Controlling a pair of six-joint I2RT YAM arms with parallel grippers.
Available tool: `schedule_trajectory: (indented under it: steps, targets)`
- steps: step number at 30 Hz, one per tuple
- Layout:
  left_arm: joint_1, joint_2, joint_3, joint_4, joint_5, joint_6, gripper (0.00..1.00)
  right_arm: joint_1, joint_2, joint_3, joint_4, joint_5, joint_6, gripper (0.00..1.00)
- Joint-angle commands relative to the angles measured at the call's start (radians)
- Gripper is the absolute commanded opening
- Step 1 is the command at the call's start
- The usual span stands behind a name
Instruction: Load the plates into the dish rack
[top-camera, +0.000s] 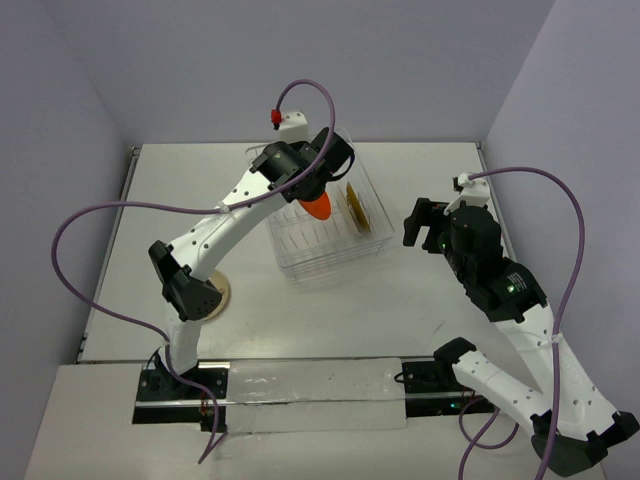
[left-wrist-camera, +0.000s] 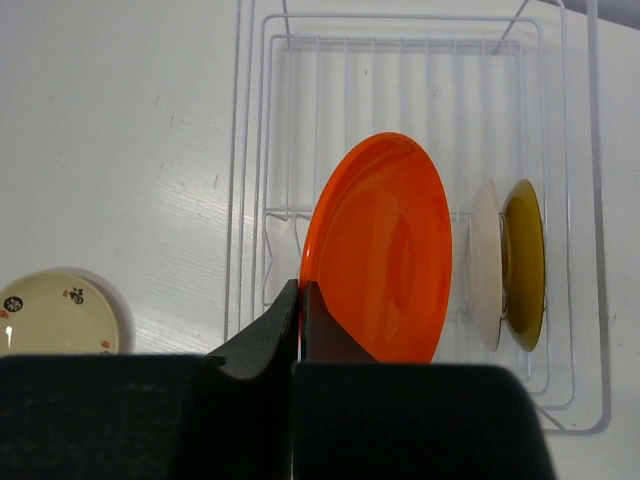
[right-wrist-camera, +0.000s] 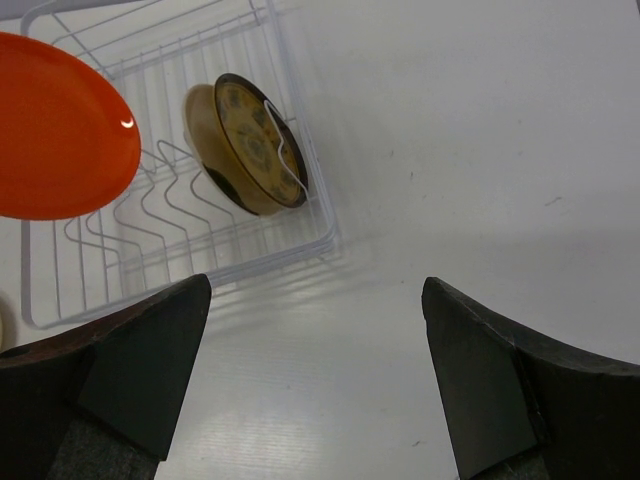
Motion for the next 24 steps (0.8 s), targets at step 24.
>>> schedule_trajectory:
  steps: [24]
  targets:
    - [-0.033,0.187,0.131,-0.016,0.013,-0.002,0.00,-0.024,-0.006,-0.039,0.005,-0.021,-0.022,0.93]
